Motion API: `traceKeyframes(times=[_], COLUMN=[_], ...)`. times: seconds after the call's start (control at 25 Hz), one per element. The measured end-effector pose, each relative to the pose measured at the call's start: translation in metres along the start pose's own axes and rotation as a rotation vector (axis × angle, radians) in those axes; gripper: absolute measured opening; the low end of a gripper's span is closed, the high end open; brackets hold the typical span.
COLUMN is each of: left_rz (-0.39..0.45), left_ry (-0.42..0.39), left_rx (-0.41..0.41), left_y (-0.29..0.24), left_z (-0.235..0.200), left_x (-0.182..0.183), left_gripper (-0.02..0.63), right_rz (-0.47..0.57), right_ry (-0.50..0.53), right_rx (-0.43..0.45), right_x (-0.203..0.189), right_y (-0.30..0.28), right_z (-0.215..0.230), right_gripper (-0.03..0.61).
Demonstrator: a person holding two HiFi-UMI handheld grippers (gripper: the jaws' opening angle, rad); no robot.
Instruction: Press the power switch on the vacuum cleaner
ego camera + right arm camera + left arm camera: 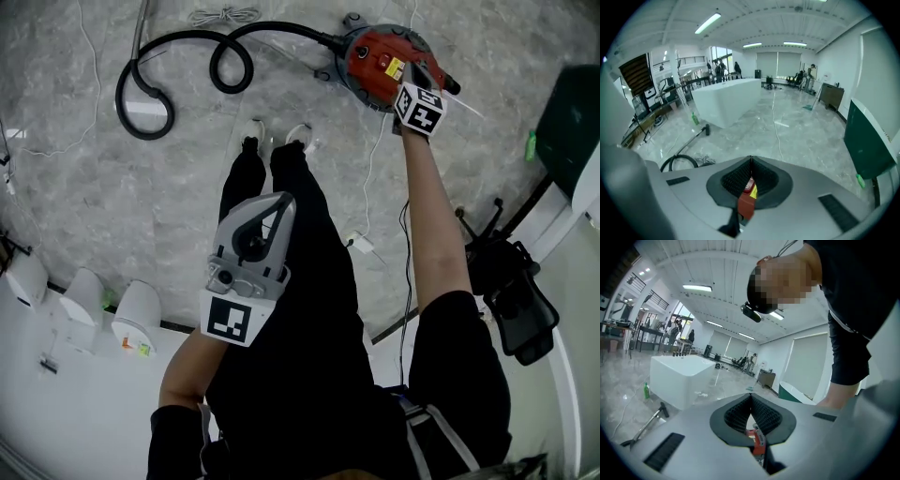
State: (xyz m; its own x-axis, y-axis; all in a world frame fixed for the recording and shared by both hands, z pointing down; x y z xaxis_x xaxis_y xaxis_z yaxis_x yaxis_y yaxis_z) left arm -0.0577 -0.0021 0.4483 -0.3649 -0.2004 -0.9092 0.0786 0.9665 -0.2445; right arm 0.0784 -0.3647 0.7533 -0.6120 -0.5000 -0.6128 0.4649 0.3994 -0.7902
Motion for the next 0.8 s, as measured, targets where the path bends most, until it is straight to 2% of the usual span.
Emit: traceKeyframes(times=[0.12,0.4,0.6,0.68,0.8], left_rz=[-0.002,0.045,0.097,0.102,0.118], left_ry=[-0.002,-0.002,0.043,0.047,0.062], left_rx=[-0.028,-0.123,-0.208,-0.242,-0.25], left_y=[0.012,0.03,0.043,0.047,0.053], left_z=[-0.003,0.007,0.03,0.039,0.047], left_x=[0.01,0.047,0.08,0.09,0.105], left_gripper=[0.014,0.014,0.014,0.014,0.014], right_rz=[0.089,0.271,0.386,0.439,0.523], right_ry=[-0.035,-0.16,-0.239,-0.225,-0.147], right_rx=[-0.003,0.035,0.013,0.004,-0.021], right_x=[0.018,0.043,0.055,0.063,0.071], right_y=[0.056,0.217,0.334,0.376,0.433], right_z=[-0.011,-0.072,-0.107,-0.12,-0.14], right_gripper=[0.018,0.018,0.018,0.018,0.018])
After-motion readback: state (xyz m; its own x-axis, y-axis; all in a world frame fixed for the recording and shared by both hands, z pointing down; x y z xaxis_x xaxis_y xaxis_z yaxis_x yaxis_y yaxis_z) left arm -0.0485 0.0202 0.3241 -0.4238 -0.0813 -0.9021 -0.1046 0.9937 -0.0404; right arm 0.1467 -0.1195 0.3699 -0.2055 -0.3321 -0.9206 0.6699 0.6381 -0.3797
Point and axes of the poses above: the fingertips, and each gripper's own axes: y backward along the fingers, z to its right, x out of its top, the point moved 10 cm from there along y, backward along the fingers, and after that the axes turned 1 degree about y, right-handed, at the moved point
